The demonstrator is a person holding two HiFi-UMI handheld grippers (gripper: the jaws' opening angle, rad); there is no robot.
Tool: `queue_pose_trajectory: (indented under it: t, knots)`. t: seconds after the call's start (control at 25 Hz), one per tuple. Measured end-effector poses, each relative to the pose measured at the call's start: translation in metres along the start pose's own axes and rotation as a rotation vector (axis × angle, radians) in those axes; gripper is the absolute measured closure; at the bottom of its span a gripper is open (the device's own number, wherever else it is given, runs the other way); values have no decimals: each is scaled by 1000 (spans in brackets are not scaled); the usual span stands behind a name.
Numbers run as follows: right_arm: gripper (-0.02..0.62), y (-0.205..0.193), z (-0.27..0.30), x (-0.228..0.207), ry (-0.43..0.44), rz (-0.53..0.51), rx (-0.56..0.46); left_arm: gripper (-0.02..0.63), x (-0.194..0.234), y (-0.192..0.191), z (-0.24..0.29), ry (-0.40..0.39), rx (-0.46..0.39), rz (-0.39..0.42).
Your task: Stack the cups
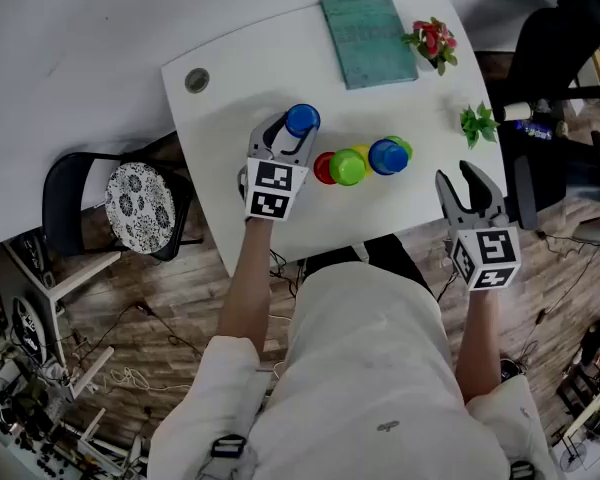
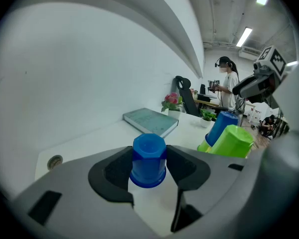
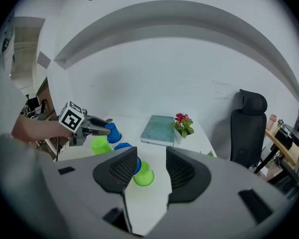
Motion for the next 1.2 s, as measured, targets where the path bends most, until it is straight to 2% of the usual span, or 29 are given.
queue_pose_trajectory:
  t: [0.44,0.76,0.96,1.2]
  knots:
    - [411,13,-8,-17,85,-40,-80,385,-33,54,-53,24,-75,13]
    - [411,21,-16,-25,152,-69,-127,387,-60,88,-96,13,-110,-15]
    - [413,21,-14,-33,191,-54,-151,387,-76,95,-105,45,-106,-7]
    - [417,18,-13,-36,228,-66,-145,387,-100,90,-106,47,-86,-15]
Point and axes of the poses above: the fingertips, and each gripper's own axes: z forward along the fingers, x to its left, y out of its top, the point moved 3 cm from there along -z, backward along the fingers, and after that the axes turned 11 degrees about x, right-handed, at the moved point
